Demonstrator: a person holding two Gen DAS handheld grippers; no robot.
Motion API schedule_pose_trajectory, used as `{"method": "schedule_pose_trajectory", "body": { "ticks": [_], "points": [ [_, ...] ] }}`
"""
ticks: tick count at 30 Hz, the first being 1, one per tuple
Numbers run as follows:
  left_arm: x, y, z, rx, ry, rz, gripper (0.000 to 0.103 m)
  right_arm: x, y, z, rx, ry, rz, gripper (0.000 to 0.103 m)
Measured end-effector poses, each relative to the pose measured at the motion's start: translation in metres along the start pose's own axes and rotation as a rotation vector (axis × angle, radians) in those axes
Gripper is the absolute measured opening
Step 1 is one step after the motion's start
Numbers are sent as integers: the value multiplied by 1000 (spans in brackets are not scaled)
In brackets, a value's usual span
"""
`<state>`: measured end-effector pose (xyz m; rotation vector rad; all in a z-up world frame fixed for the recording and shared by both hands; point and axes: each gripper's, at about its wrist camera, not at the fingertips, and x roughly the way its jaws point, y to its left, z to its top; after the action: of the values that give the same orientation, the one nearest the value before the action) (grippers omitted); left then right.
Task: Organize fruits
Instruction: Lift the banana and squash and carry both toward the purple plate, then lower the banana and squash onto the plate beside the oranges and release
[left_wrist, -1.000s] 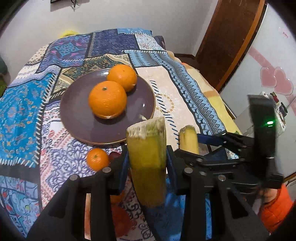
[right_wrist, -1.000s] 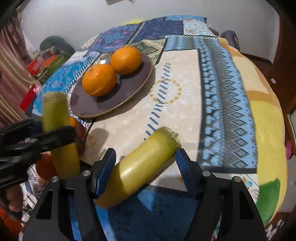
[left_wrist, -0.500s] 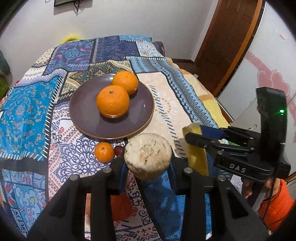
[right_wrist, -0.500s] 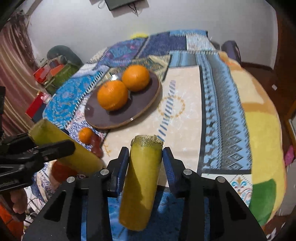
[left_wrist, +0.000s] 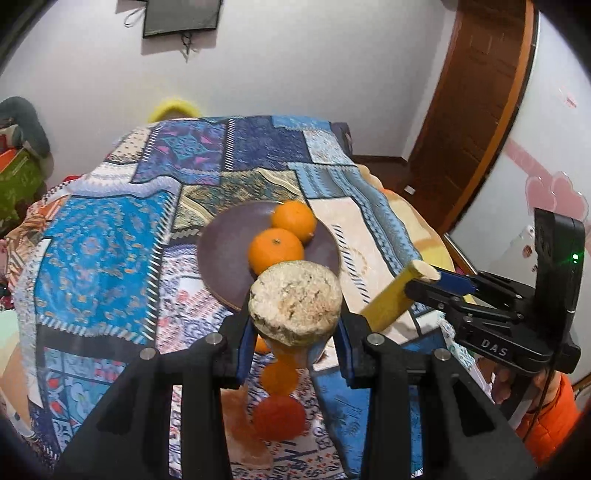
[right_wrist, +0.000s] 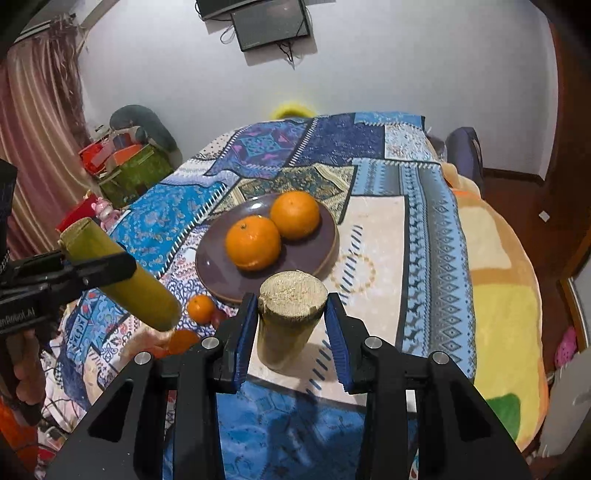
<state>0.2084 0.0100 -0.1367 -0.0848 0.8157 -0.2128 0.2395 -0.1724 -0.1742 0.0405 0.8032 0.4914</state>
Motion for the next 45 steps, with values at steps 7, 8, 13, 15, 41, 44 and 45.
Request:
{"method": "schedule_pose_trajectory", "body": {
  "ticks": [7,8,13,15,41,44,45],
  "points": [
    [3,26,13,-30,-19,44,37,2,7,18,-18,-32,10,34],
    [5,29,15,-32,-19,50,37,4,8,21,-21,-35,11,34],
    [23,44,24,-40,-6,70,37,14,11,35,-30,-45,17,34],
    [32,48,27,-39,6,81,37,19,13,39,-34,-44,20,34],
    [148,61,70,7,89,132,37,99,-21,72,66,6,89,34],
    [157,58,74,25,93,138,37,104,-28,72,80,10,91,34],
    [160,57,75,29,95,136,37,107,-29,71,82,12,86,35]
  ]
}}
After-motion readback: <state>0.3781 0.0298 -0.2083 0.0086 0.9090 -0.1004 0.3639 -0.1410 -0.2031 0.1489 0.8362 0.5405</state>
